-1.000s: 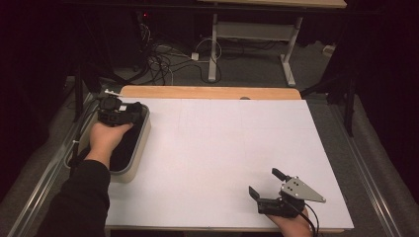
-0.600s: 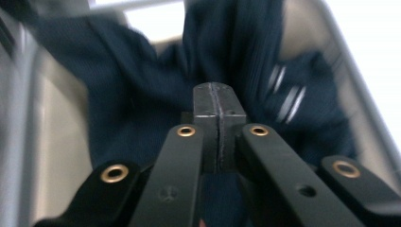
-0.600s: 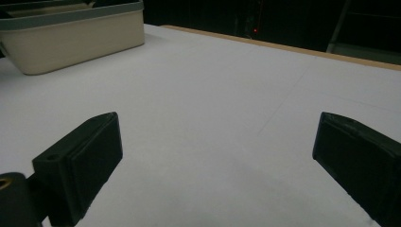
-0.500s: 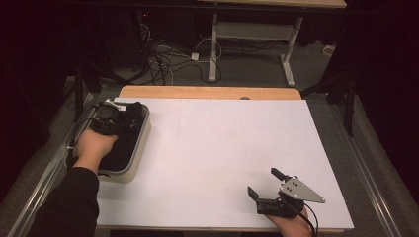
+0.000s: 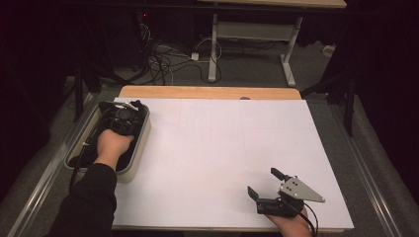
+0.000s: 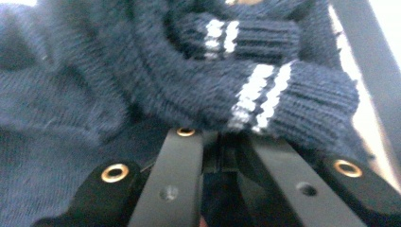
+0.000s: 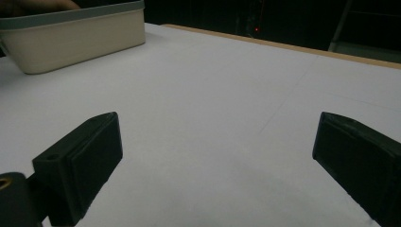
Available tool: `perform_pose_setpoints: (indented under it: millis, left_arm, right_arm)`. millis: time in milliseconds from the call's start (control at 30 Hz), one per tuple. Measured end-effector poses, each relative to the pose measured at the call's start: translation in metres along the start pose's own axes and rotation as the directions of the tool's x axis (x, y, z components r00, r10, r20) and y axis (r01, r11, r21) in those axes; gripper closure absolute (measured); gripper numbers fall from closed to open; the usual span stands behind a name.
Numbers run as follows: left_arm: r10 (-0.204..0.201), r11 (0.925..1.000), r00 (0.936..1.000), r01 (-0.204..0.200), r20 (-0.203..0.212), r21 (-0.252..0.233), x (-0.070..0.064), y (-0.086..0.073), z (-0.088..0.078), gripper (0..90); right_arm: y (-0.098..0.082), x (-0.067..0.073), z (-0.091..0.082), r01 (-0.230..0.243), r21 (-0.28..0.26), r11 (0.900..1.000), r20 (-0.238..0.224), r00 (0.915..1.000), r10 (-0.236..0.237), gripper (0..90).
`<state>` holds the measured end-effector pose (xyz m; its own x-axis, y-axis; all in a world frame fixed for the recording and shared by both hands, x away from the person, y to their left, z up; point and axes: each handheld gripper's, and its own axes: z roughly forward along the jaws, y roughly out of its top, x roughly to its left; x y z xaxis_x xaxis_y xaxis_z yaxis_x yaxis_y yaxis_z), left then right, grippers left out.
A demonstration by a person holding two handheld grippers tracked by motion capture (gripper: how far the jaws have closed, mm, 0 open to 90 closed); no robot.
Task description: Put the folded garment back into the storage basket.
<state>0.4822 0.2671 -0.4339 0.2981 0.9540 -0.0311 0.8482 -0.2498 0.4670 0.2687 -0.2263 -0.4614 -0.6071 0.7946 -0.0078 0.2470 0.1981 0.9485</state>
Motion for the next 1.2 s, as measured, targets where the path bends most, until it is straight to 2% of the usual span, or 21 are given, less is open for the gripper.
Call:
perform_pose_setpoints:
  millis: [100, 200, 367, 433, 533, 567, 633, 867, 900, 1000, 1067, 1100, 1133, 1167, 1200]
  left_arm:
    - [-0.016, 0.9998, 0.9998, 0.016, 0.009, -0.012, 0.006, -0.005, -0.009, 77.3]
    - [-0.049, 0.9986, 0.9986, 0.049, 0.019, -0.019, 0.013, -0.011, -0.016, 71.5]
    - [-0.082, 0.9966, 0.9962, 0.082, 0.032, -0.008, 0.017, -0.020, -0.026, 48.5]
    - [-0.083, 0.9966, 0.9955, 0.082, 0.046, 0.011, 0.018, -0.023, -0.030, 40.1]
    - [-0.082, 0.9962, 0.9957, 0.081, 0.044, 0.032, 0.018, -0.025, -0.032, 29.4]
    - [-0.093, 0.9946, 0.9949, 0.091, 0.040, 0.051, 0.019, -0.028, -0.036, 25.6]
    - [-0.103, 0.9932, 0.9937, 0.101, 0.044, 0.058, 0.021, -0.030, -0.039, 20.5]
    - [-0.118, 0.9895, 0.9919, 0.113, 0.047, 0.090, 0.019, -0.038, -0.048, 10.4]
    - [-0.112, 0.9879, 0.9928, 0.107, 0.041, 0.113, 0.017, -0.040, -0.050, 7.0]
    - [-0.101, 0.9854, 0.9939, 0.094, 0.044, 0.141, 0.014, -0.043, -0.051, 0.8]
    - [-0.099, 0.9846, 0.9941, 0.091, 0.044, 0.149, 0.013, -0.044, -0.052, 0.0]
    - [-0.095, 0.9798, 0.9946, 0.085, 0.043, 0.181, 0.012, -0.044, -0.053, 0.0]
    - [-0.095, 0.9798, 0.9946, 0.085, 0.043, 0.181, 0.012, -0.044, -0.053, 0.0]
    - [-0.089, 0.9747, 0.9956, 0.081, 0.029, 0.208, 0.012, -0.045, -0.053, 0.0]
    - [-0.089, 0.9747, 0.9956, 0.081, 0.029, 0.208, 0.012, -0.045, -0.053, 0.0]
  right_arm:
    - [-0.001, -0.002, 0.000, -0.005, 0.005, 1.000, 0.004, 1.0000, 0.005, 3.2]
    - [-0.002, -0.004, 0.000, -0.003, 0.006, 1.000, 0.010, 0.9999, 0.002, 3.1]
    - [-0.002, -0.008, 0.000, -0.007, 0.006, 1.000, 0.019, 0.9998, 0.007, 2.9]
    - [-0.002, -0.009, 0.000, 0.002, 0.007, 1.000, 0.019, 0.9998, -0.002, 2.9]
    - [-0.001, -0.012, 0.001, 0.012, 0.007, 1.000, 0.020, 0.9997, -0.012, 2.5]
    - [0.000, -0.015, 0.001, 0.007, 0.009, 1.000, 0.020, 0.9998, -0.007, 2.5]
    - [0.000, -0.018, 0.001, 0.011, 0.012, 1.000, 0.023, 0.9997, -0.011, 2.2]
    - [-0.001, -0.023, -0.002, 0.029, 0.005, 1.000, 0.019, 0.9994, -0.029, 1.7]
    - [-0.001, -0.023, -0.005, 0.029, -0.008, 1.000, 0.015, 0.9995, -0.028, 1.7]
    - [-0.001, -0.022, -0.007, 0.035, -0.015, 0.999, 0.006, 0.9994, -0.034, 1.7]
    - [-0.001, -0.021, -0.009, 0.041, -0.019, 0.999, -0.003, 0.9992, -0.041, 1.7]
    - [0.000, -0.021, -0.010, 0.047, -0.020, 0.999, -0.007, 0.9988, -0.047, 1.7]
    - [0.000, -0.021, -0.010, 0.047, -0.020, 0.999, -0.007, 0.9988, -0.047, 1.7]
    - [0.000, -0.022, -0.011, 0.049, -0.029, 0.998, -0.012, 0.9987, -0.050, 1.6]
    - [0.000, -0.022, -0.011, 0.049, -0.029, 0.998, -0.012, 0.9987, -0.050, 1.6]
